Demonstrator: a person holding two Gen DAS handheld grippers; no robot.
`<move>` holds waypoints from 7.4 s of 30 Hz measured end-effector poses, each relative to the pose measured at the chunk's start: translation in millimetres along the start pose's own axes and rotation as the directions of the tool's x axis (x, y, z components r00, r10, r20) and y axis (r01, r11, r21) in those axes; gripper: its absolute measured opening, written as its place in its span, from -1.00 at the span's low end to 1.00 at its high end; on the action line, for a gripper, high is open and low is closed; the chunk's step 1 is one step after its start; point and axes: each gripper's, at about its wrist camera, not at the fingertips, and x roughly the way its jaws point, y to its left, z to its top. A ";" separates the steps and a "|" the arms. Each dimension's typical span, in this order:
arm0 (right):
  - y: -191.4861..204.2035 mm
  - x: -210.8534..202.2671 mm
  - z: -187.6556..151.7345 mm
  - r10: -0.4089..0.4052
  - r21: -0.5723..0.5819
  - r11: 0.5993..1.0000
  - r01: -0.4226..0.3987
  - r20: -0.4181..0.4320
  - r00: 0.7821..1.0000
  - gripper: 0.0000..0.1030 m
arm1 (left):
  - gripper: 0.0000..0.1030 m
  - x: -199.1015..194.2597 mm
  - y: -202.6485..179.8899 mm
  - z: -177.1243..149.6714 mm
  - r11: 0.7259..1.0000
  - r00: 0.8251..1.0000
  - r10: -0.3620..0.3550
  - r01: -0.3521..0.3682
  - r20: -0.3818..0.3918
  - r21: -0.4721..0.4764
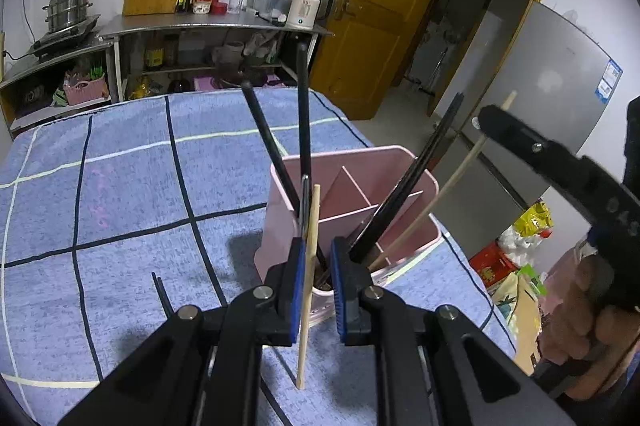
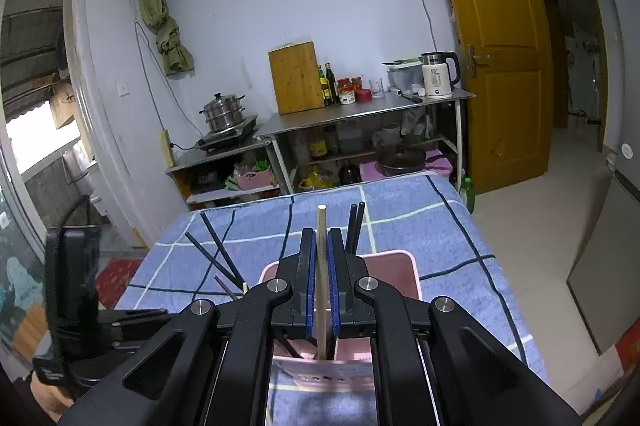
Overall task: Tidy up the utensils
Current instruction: 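Lower both wooden chopsticks into the pink basket and open both tools, then move both open tools back to the last black chopstick on the cloth, then close the left tool on the black chopstick and lift it, then carry the black chopstick in the left tool over the pink basket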
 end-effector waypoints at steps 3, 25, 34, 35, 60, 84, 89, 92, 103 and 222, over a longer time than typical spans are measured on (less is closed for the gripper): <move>0.3 0.8 -0.6 0.001 0.000 1.000 -0.001 -0.001 1.000 -0.89 | -0.73 7.8 3.1 0.2 1.000 1.000 0.020 -0.020 -0.018 -0.004; 3.0 8.0 -2.9 0.000 0.002 1.000 0.000 -0.014 1.000 -0.89 | -0.91 -4.7 0.2 -2.0 1.000 1.000 0.015 -0.015 -0.004 0.011; 1.1 6.1 -2.5 -0.007 -0.001 1.000 0.007 -0.006 1.000 -0.89 | -0.91 -52.7 -12.0 13.7 0.999 0.996 -0.018 0.014 0.090 0.044; 1.0 5.9 -2.8 -0.007 -0.001 1.000 0.007 -0.006 1.000 -0.89 | -0.91 -58.8 -13.7 16.1 0.999 0.994 -0.019 0.013 0.104 0.050; -3.0 15.6 -16.3 -0.003 0.014 1.000 0.004 -0.035 0.999 -0.89 | -0.91 -38.4 -9.4 42.4 0.999 0.980 0.009 -0.015 0.201 0.032; 2.4 0.3 -32.1 -0.014 0.002 1.000 0.014 -0.067 0.998 -0.69 | -0.67 -44.0 -6.2 5.3 0.999 0.988 0.026 -0.032 0.155 0.039; 3.8 -18.5 -32.6 -0.016 0.007 1.000 0.017 -0.042 0.999 -0.69 | -0.63 -61.9 -5.7 -1.0 0.999 0.983 0.024 -0.029 0.181 0.026; 6.0 -27.9 -34.6 -0.012 0.011 1.000 0.013 -0.035 0.999 -0.68 | -0.59 -73.2 -2.6 -9.5 0.999 0.980 0.028 -0.033 0.195 0.023; 31.7 -45.8 -64.1 0.022 -0.029 0.999 -0.024 -0.054 0.998 -0.68 | -0.58 -104.1 23.1 -51.2 0.996 0.972 0.094 -0.090 0.213 -0.026; 130.1 30.2 -80.1 0.172 -0.152 0.966 -0.207 -0.214 0.962 -0.90 | -0.90 -123.6 104.4 -74.0 0.967 0.965 0.213 -0.186 0.150 -0.175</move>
